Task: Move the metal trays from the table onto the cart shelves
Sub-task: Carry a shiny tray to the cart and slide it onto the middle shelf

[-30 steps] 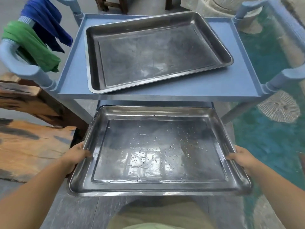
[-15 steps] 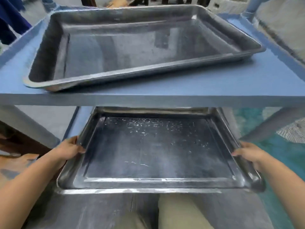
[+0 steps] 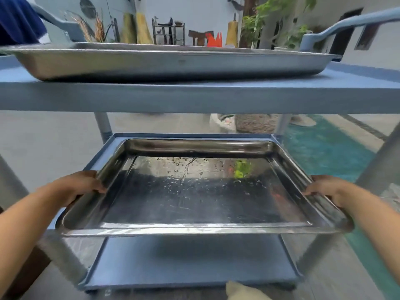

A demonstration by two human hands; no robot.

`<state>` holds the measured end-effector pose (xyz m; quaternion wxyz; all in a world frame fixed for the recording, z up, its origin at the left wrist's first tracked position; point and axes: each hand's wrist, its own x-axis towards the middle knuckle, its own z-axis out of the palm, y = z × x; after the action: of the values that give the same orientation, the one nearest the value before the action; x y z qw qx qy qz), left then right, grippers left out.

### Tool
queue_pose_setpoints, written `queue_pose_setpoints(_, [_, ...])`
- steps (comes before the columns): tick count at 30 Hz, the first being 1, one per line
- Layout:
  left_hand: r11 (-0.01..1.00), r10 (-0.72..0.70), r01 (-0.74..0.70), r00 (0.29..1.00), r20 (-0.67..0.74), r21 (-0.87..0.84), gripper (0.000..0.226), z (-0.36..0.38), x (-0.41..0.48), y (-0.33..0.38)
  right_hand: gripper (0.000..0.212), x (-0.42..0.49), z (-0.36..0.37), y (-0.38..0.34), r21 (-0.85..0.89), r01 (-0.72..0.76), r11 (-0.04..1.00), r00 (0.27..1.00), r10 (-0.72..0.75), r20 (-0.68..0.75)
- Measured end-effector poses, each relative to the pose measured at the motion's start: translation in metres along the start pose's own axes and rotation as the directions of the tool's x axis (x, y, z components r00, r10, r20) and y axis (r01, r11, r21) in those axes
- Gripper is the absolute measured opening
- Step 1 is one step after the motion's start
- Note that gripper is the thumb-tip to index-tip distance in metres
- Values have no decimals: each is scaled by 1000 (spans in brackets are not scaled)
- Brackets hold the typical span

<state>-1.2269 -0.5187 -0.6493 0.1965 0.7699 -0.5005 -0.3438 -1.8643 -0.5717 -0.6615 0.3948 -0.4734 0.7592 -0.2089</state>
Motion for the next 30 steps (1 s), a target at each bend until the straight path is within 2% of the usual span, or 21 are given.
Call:
queue_pose_setpoints(4, [1000,-17,17,1000,11,0,29,-2,4,-2,63,4,7,-2,15,26,1000,999,-25,-27])
queue_pose_setpoints(9, [999,-42,42,998,-53,-4,21,6,14,-13,59,9,23,-2,35,40,999,997,-38,-70])
queue_pose_setpoints(11, [999,-44,43,997,-57,-17,19,10,17,-16,65,14,31,1,48,37,998,995,-33,-95])
queue_pose_setpoints(14, [998,-46,43,997,-67,-35,19,17,20,-22,72,21,39,6,11,26,1000,995,-25,-101])
queue_pose_setpoints(21, [998,-58,61,993,-102,23,20,30,21,-29,71,26,44,10,-74,6,997,996,-12,-84])
queue_pose_setpoints(26, [986,51,-14,973,-227,165,16,36,12,-25,74,24,46,11,-133,44,990,992,-59,-109])
queue_pose_setpoints(30, [904,128,13,945,-301,427,45,42,0,-14,54,10,48,11,-233,179,956,935,-239,-262])
